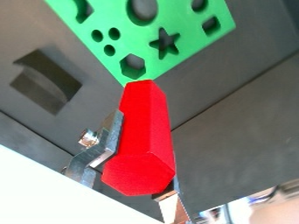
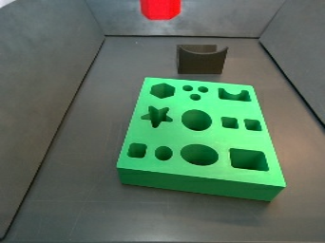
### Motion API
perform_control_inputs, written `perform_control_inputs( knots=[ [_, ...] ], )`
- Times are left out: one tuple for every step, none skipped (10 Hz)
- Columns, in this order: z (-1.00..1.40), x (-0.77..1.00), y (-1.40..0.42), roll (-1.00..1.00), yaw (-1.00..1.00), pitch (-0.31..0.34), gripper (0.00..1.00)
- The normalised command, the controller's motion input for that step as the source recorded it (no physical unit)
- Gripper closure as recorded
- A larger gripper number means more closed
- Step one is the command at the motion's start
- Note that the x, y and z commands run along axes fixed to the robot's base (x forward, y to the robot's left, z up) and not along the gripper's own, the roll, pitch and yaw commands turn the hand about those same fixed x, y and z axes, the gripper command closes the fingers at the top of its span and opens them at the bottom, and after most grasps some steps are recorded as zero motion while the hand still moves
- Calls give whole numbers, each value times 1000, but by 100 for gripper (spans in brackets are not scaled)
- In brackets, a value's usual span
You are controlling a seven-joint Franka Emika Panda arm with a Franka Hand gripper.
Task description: Insert the hexagon object.
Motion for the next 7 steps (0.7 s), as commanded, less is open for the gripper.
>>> perform_control_inputs(
  knots=[
    [-749, 0, 0, 0, -1000, 0, 100],
    [-777, 34, 6, 0, -1000, 0, 100],
    [-791, 63, 289, 21, -714, 0, 100],
    [-880, 74, 426, 20, -583, 0, 100],
    [-906, 146, 249, 16, -751, 30, 100],
    [-866, 137, 57, 0, -943, 11, 100],
    [-851, 134, 34, 0, -960, 0, 100]
  ],
)
